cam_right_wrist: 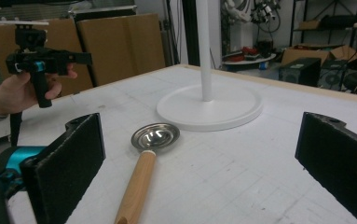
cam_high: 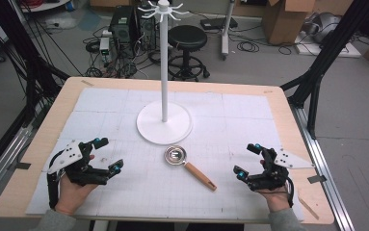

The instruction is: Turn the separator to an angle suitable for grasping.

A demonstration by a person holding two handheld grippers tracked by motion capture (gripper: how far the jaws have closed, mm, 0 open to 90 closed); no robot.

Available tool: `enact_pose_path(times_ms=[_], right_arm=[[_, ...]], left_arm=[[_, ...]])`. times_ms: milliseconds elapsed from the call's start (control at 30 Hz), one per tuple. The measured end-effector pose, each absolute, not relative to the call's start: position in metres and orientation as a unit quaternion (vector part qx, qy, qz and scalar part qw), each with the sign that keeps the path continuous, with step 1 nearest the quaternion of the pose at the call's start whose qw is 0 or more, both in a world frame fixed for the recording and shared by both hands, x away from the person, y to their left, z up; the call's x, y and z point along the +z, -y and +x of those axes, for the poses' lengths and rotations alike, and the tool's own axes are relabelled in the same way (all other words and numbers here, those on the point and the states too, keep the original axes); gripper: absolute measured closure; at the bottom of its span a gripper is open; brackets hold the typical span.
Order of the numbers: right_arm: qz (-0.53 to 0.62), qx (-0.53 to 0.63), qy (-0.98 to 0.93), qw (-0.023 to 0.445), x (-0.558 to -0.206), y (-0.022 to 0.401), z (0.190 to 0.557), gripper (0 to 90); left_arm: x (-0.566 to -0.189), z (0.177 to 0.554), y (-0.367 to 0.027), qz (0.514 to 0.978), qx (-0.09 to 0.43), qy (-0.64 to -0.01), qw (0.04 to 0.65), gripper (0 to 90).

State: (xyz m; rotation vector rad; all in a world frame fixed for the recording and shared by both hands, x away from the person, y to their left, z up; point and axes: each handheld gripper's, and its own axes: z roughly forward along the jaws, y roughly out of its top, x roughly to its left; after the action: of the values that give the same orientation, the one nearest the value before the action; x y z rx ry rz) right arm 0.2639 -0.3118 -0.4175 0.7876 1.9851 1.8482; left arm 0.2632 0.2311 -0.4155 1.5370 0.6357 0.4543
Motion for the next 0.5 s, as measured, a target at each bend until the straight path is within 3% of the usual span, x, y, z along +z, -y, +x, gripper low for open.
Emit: enact_pose_path(times_ms=[467,500], right_arm=[[0.274,0.627,-0.714,0.150,-0.415,0.298,0.270,0.5],[0.274,0.625,-0.716,0.149,-0.414,0.297,0.270,4.1]], left_arm=[[-0.417,0.259,-0.229,0.695,0.200,-0.276,0.633,3.7],[-0.417,0.259,-0.229,0.695,0.200,-0.276,0.633,3.7]])
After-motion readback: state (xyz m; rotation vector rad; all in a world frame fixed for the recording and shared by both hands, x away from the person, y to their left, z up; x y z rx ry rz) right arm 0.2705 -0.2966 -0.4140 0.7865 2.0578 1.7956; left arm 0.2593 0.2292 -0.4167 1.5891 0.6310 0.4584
